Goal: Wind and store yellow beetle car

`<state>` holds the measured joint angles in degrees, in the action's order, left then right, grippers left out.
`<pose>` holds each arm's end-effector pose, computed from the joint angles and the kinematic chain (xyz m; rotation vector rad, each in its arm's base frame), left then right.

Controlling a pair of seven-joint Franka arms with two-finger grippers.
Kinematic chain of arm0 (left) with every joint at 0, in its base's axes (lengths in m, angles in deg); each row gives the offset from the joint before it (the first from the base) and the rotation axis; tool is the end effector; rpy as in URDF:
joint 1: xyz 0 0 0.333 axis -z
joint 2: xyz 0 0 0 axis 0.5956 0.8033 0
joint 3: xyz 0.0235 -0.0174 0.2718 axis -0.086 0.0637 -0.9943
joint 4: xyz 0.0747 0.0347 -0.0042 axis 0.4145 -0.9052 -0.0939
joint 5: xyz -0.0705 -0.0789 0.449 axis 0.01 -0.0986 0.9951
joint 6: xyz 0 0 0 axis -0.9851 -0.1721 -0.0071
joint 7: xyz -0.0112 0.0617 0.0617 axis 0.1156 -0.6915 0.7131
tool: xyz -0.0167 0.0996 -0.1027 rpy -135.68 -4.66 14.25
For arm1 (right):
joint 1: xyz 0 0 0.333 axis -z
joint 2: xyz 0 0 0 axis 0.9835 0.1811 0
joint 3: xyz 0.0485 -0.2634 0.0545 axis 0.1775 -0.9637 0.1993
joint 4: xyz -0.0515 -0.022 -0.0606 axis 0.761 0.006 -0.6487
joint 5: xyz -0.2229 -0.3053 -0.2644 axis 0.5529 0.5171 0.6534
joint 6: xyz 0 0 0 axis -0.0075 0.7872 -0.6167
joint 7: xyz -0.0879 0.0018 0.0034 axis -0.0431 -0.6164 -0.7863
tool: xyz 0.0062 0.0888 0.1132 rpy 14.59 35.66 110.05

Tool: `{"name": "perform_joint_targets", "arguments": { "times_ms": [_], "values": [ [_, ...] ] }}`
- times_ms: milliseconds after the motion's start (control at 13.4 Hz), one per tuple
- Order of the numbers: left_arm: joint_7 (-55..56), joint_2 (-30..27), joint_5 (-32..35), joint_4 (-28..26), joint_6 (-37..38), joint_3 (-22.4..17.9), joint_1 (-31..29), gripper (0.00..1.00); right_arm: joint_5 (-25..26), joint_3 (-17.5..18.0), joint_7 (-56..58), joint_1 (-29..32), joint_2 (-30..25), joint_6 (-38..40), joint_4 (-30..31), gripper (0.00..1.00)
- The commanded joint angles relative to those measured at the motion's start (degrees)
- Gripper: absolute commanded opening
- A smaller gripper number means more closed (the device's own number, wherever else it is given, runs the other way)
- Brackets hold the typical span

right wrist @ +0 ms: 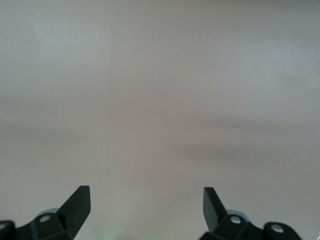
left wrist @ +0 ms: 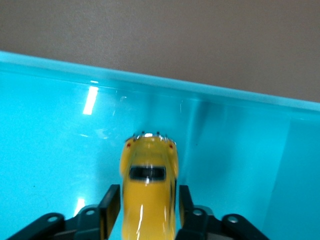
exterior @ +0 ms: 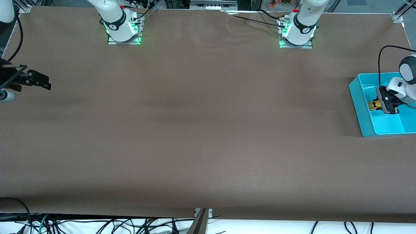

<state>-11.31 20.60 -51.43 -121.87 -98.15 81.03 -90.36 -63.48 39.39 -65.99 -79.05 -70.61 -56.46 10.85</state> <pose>0.5072 0.3394 0.0860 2.4280 -1.9604 -0.2139 0.6497 -0.0359 0.4989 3.0859 0.1534 -0.1567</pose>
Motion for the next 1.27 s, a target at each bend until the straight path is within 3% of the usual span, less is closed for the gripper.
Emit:
{"name": "perform_joint_targets", "arguments": {
  "times_ms": [0,150,299,449,673,822,1047,1196],
  "values": [
    [-1.27,-3.09,1.33,1.23,1.20,1.44,-0.08,1.00,-0.01,-0.13,0.98,0.10,0.28,0.02,-0.90,1.00],
    [-1.09,-5.73,-0.33,5.17,10.55,4.15,0.72,1.00,0.07,-0.13,0.98,0.10,0.28,0.02,-0.90,1.00],
    [0.13,-6.09,-2.09,14.55,25.39,9.77,0.80,1.00,0.07,-0.13,0.98,0.10,0.28,0.02,-0.90,1.00],
    [3.46,-6.00,-3.06,20.90,35.26,14.08,1.07,1.00,0.07,-0.13,0.98,0.10,0.28,0.02,-0.90,1.00],
    [17.57,-6.00,-3.76,27.06,46.34,22.42,1.59,1.00,0.07,-0.13,0.98,0.10,0.28,0.02,-0.90,1.00],
    [28.65,-6.00,-4.46,30.40,50.93,25.78,3.95,1.00,0.07,-0.22,0.98,0.10,0.28,0.02,-0.90,1.00],
    [43.60,-8.09,-11.22,31.83,51.47,26.06,8.87,1.00,-0.01,-0.22,0.98,0.10,0.28,0.02,-0.90,1.00],
    [52.40,-12.65,-12.55,31.39,51.30,23.35,14.40,1.00,-0.01,-0.22,0.98,0.10,0.28,0.02,-0.90,1.00]
  ]
}}
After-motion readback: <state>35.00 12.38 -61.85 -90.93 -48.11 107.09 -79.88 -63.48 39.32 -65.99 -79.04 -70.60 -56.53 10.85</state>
